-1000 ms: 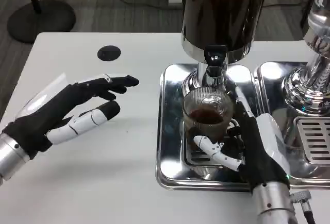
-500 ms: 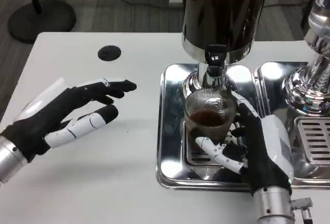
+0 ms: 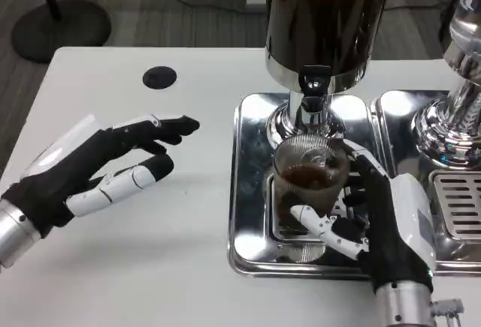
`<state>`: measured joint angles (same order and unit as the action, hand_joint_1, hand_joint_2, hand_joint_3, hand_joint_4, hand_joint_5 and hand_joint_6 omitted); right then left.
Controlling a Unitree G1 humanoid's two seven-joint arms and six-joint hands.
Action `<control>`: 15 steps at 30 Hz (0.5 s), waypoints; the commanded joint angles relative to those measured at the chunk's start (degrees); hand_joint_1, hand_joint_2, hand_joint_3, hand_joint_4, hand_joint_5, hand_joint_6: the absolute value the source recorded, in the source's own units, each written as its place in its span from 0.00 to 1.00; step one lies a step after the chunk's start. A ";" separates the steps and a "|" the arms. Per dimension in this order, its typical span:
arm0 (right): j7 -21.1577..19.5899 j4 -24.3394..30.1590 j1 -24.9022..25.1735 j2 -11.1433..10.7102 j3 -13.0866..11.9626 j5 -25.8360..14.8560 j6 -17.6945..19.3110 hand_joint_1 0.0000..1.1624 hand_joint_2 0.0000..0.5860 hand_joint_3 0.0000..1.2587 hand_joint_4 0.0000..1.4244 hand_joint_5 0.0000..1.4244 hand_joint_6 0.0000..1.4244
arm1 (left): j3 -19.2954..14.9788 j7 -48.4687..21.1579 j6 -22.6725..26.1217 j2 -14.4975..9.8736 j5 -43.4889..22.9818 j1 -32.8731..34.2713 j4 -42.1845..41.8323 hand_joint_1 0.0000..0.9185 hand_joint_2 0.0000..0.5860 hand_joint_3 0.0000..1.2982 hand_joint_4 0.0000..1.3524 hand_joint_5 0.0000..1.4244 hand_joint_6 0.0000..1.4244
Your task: Grasp the cup under the faucet to collect the drink, then remove the cup.
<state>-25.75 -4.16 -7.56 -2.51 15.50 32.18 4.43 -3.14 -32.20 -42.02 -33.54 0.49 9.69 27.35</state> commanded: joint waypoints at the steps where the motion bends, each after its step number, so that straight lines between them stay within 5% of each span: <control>1: -2.40 2.03 -0.95 -0.11 -0.95 0.07 3.32 0.57 0.34 0.30 0.28 0.35 0.43 | 1.01 -0.33 -0.38 -0.62 0.86 0.14 0.42 0.00 0.26 0.20 0.16 0.17 0.22; 15: -4.91 4.43 -4.06 -0.89 -1.44 2.07 5.63 0.57 0.34 0.31 0.30 0.38 0.46 | 2.99 0.28 -1.07 -0.17 1.91 2.07 3.07 0.00 0.27 0.19 0.16 0.17 0.23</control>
<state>-28.78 -1.91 -11.78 -3.33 14.17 33.71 6.81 -0.89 -32.18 -42.13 -33.53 1.22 11.26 29.56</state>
